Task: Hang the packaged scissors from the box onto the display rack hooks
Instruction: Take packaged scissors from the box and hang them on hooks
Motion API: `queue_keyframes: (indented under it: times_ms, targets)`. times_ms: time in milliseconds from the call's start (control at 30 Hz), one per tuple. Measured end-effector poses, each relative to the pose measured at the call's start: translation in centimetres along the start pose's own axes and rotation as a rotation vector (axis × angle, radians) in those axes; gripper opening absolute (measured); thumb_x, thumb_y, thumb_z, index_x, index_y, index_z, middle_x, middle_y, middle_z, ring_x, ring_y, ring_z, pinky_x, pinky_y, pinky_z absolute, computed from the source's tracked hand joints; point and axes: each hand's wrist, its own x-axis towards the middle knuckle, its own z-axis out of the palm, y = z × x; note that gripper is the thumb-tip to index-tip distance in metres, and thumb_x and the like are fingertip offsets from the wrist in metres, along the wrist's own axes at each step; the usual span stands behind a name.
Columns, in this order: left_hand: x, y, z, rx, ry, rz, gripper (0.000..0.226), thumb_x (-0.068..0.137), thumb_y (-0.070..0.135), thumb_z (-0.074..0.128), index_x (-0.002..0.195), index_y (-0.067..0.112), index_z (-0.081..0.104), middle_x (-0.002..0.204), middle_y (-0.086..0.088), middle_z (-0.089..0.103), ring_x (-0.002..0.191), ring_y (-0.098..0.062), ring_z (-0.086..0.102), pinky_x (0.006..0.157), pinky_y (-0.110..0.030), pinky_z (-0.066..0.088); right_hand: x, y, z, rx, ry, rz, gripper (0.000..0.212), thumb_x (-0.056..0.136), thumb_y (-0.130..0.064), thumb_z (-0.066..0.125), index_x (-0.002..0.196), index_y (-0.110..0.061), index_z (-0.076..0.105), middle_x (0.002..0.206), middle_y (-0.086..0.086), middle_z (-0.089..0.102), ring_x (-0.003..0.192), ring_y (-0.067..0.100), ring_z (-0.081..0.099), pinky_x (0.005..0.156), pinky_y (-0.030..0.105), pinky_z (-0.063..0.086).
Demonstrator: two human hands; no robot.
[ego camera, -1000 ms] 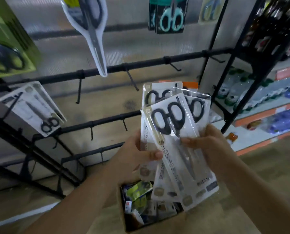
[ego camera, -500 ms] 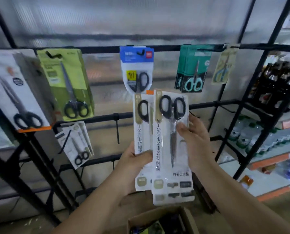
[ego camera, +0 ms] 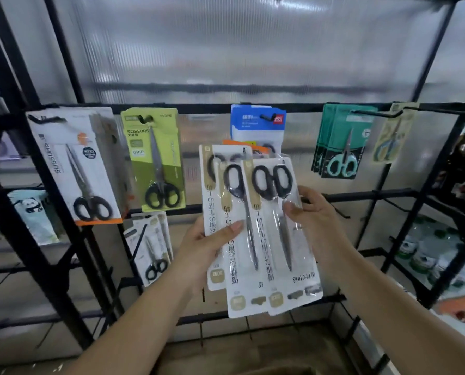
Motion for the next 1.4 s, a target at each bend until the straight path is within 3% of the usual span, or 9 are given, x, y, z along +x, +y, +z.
queue_keyframes:
  times_ms: [200, 367, 467, 533, 733, 900, 1033, 1167, 1400]
  targets:
    - [0.2, -0.5, -0.1, 0.054, 0.044, 0.088, 0.046, 0.066, 0.022, 0.071, 0.111, 0.016, 0.063, 0.1, 0.001, 0.074, 0.093, -0.012, 0.07, 0.077, -0.023, 0.057, -0.2, 0.5, 1.9, -0.043, -0.039, 0.104, 0.011, 0.086, -0.01, 0.064, 0.094, -0.017, 0.066, 0.096, 0.01, 0.072, 0.099, 0.038, 0.063, 0.094, 0.057, 0.046]
    - [-0.2, -0.5, 0.2, 0.053, 0.109, 0.083, 0.03, 0.072, 0.035, 0.063, 0.1, 0.023, 0.061, 0.096, 0.001, 0.073, 0.08, -0.012, 0.071, 0.065, -0.021, 0.055, 0.0, 0.5, 1.9, 0.03, 0.037, 0.136, 0.006, 0.086, -0.007, 0.063, 0.085, -0.011, 0.067, 0.091, 0.011, 0.071, 0.095, 0.035, 0.063, 0.093, 0.049, 0.047]
    - [-0.7, -0.3, 0.0, 0.079, 0.138, 0.058, 0.01, 0.091, 0.047, 0.039, 0.088, 0.044, 0.048, 0.085, 0.03, 0.053, 0.077, 0.007, 0.053, 0.086, -0.015, 0.037, -0.2, 0.9, 1.9, 0.096, 0.125, 0.146, 0.006, 0.087, -0.007, 0.061, 0.092, -0.006, 0.065, 0.096, 0.014, 0.07, 0.096, 0.037, 0.063, 0.094, 0.05, 0.046]
    - [-0.7, -0.2, -0.2, 0.044, 0.112, 0.034, 0.015, 0.09, 0.046, 0.042, 0.096, 0.042, 0.055, 0.089, 0.025, 0.063, 0.085, 0.002, 0.06, 0.094, -0.025, 0.037, -0.7, 1.0, 2.0, 0.161, 0.131, 0.153, 0.01, 0.088, -0.005, 0.06, 0.097, -0.003, 0.063, 0.089, 0.011, 0.07, 0.085, 0.032, 0.064, 0.085, 0.044, 0.05]
    - [-0.9, -0.9, -0.4, -0.075, 0.066, 0.02, 0.043, 0.079, 0.028, 0.058, 0.12, 0.02, 0.061, 0.101, -0.002, 0.073, 0.092, -0.02, 0.069, 0.078, -0.038, 0.054, -1.8, 1.1, 2.9, 0.169, 0.106, 0.107, 0.007, 0.087, -0.003, 0.061, 0.091, -0.004, 0.055, 0.08, 0.009, 0.056, 0.079, 0.023, 0.049, 0.07, 0.031, 0.04]
    - [-1.4, -0.8, 0.2, -0.182, 0.066, 0.011, 0.041, 0.081, 0.027, 0.055, 0.121, 0.017, 0.059, 0.101, -0.004, 0.073, 0.089, -0.016, 0.07, 0.064, -0.026, 0.056, -2.4, 0.6, 3.0, 0.084, 0.087, -0.001, 0.01, 0.086, -0.006, 0.063, 0.083, -0.01, 0.054, 0.079, 0.007, 0.056, 0.077, 0.021, 0.048, 0.069, 0.032, 0.039]
    - [-2.0, -0.9, 1.0, -0.143, 0.016, 0.027, 0.05, 0.08, 0.043, 0.05, 0.124, 0.022, 0.055, 0.109, -0.002, 0.071, 0.102, -0.016, 0.067, 0.076, -0.03, 0.057, -3.2, 0.5, 3.4, 0.032, 0.093, -0.048, 0.011, 0.088, -0.006, 0.061, 0.083, -0.011, 0.052, 0.076, 0.005, 0.056, 0.076, 0.022, 0.05, 0.069, 0.035, 0.042]
    - [-2.4, -0.9, 1.5, -0.141, 0.015, 0.053, 0.043, 0.071, 0.031, 0.061, 0.114, 0.024, 0.057, 0.092, 0.001, 0.075, 0.082, -0.013, 0.072, 0.059, -0.023, 0.056, -4.0, 0.2, 3.9, 0.01, 0.085, -0.103, 0.015, 0.088, -0.007, 0.062, 0.079, -0.012, 0.052, 0.07, -0.001, 0.057, 0.068, 0.015, 0.055, 0.063, 0.029, 0.047]
    - [-2.6, -1.3, 1.6, -0.185, 0.06, 0.025, 0.039, 0.071, 0.027, 0.061, 0.109, 0.021, 0.061, 0.092, -0.004, 0.075, 0.08, -0.015, 0.072, 0.058, -0.023, 0.055, -3.8, 0.2, 3.5, 0.082, 0.041, -0.022, 0.014, 0.09, -0.002, 0.056, 0.077, -0.006, 0.06, 0.072, 0.009, 0.056, 0.071, 0.022, 0.049, 0.069, 0.033, 0.041]
